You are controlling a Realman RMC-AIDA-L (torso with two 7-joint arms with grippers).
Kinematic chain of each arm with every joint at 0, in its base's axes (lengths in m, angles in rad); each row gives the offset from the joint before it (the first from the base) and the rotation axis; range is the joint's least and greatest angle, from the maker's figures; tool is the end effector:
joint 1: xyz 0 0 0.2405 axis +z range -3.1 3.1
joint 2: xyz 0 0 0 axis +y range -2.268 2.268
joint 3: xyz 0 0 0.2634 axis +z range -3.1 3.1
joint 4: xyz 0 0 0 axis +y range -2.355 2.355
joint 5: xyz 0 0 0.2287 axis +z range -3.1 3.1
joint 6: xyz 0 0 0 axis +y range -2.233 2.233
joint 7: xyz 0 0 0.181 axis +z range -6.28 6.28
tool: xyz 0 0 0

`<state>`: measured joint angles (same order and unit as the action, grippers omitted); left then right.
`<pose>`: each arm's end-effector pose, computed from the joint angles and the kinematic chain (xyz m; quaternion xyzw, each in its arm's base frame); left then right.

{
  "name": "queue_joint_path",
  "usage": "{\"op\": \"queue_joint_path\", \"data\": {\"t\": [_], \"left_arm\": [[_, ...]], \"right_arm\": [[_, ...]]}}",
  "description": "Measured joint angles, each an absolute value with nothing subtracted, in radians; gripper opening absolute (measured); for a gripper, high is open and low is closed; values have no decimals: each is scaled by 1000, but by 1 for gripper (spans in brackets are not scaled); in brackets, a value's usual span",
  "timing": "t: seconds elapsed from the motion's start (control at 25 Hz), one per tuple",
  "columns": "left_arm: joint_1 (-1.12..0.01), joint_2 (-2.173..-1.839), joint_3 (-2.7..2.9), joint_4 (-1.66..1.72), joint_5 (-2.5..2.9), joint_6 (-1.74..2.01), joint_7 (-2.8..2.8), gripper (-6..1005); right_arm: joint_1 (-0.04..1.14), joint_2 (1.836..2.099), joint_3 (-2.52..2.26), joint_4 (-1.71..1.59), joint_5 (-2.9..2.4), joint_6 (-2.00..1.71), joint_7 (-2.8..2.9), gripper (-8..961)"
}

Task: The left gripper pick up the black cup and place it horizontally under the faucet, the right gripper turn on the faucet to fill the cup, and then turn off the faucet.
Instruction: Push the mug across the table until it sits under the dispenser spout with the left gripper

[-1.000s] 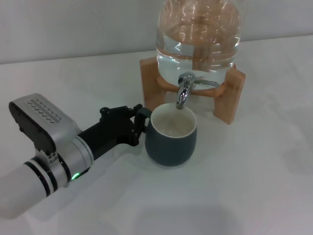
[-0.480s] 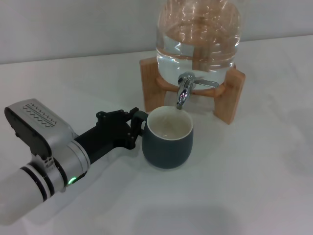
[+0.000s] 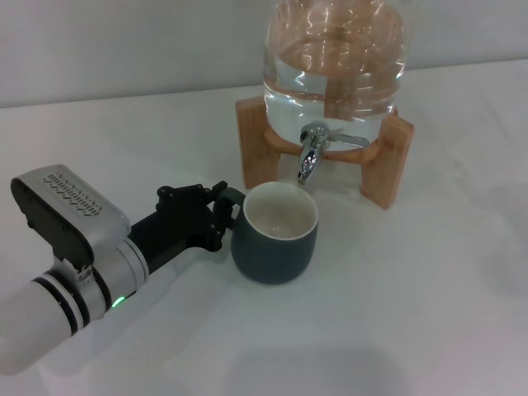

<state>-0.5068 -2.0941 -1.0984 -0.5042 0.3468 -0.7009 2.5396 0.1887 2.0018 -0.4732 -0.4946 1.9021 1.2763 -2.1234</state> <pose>-0.2235 0.3819 -0.1636 -0.9137 -0.1451 -0.2239 0.3065 0.4253 0.3146 0.1185 -0.6692 0.3090 0.3487 0.5788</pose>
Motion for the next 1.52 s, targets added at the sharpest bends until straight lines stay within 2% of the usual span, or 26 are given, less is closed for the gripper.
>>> {"op": "queue_joint_path", "data": {"t": [1.52], "left_arm": [[-531,-2093,-1100,-495,218,-685,2620,126]], "right_arm": [[190,2002,-478,-491,1903,1278,-2125,850]]}}
